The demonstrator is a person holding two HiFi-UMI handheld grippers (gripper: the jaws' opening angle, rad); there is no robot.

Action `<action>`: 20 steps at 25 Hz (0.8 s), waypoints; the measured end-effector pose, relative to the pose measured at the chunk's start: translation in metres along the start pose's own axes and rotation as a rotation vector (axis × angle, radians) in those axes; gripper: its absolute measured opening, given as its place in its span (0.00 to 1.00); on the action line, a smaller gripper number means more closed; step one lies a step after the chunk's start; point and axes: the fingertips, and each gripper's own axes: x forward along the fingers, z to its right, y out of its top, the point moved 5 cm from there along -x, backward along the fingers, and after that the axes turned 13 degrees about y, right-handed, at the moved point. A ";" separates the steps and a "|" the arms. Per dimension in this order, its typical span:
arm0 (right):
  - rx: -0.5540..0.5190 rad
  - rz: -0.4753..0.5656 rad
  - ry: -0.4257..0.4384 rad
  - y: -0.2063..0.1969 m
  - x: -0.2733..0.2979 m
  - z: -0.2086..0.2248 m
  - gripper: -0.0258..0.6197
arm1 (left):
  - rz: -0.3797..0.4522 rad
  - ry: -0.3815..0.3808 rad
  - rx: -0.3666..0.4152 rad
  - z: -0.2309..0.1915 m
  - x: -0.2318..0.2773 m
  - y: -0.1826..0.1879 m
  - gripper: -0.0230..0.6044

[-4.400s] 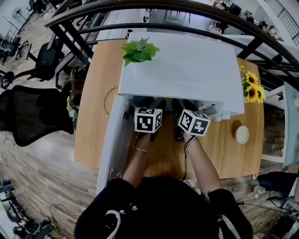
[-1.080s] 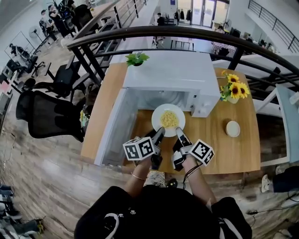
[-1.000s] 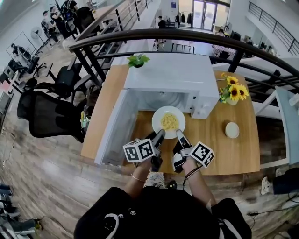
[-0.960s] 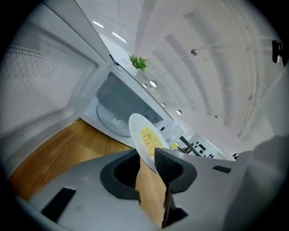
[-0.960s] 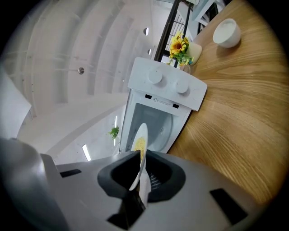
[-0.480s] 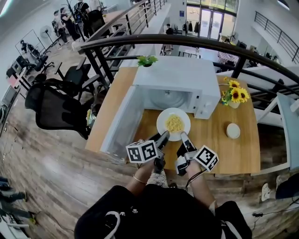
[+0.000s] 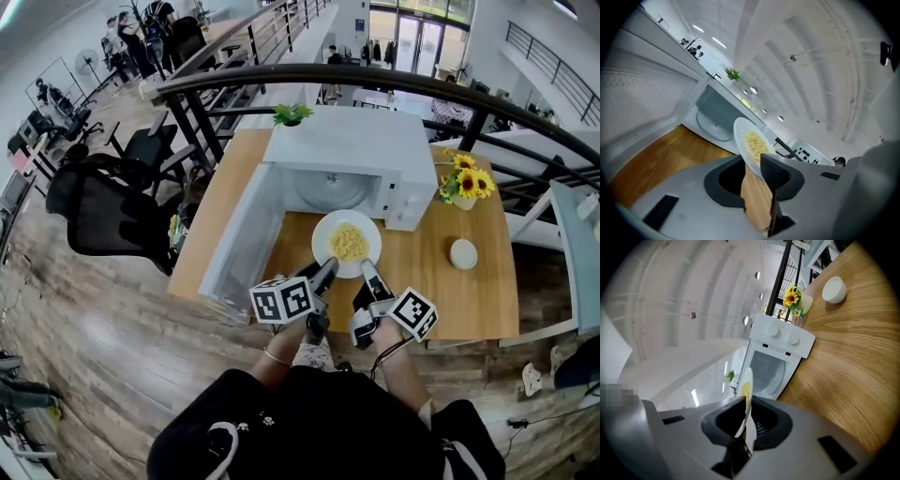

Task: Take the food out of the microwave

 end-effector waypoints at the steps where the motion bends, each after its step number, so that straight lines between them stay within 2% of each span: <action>1: 0.000 0.001 0.002 0.000 -0.001 -0.001 0.10 | 0.000 -0.001 0.000 0.000 -0.001 0.000 0.20; 20: 0.016 0.015 0.023 0.002 0.002 -0.003 0.09 | 0.001 -0.009 0.005 0.001 0.001 0.004 0.20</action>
